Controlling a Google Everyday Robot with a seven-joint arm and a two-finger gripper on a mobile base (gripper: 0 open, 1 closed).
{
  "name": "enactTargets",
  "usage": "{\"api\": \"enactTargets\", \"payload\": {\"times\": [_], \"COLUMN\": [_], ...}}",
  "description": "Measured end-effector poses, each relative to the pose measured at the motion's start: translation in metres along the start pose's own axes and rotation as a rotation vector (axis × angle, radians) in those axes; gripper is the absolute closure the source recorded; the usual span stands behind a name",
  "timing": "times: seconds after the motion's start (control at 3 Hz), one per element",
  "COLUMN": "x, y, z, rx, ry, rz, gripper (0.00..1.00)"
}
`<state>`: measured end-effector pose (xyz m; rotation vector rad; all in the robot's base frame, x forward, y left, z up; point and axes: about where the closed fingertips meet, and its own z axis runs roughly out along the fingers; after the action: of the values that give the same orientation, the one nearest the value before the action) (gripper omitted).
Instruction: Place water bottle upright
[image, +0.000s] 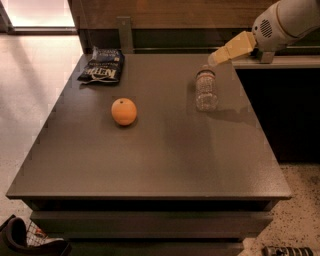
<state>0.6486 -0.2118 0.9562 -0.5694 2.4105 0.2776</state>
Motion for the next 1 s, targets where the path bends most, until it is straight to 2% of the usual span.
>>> {"api": "enactTargets", "payload": {"times": [0.67,1.0], "x": [-0.03,-0.038], "y": [-0.028,-0.033], "z": [0.058,0.085], "rx": [0.11,0.147], "ry": [0.134,0.193], "rz": [0.181,0.242], "gripper": [0.0,0.0]}}
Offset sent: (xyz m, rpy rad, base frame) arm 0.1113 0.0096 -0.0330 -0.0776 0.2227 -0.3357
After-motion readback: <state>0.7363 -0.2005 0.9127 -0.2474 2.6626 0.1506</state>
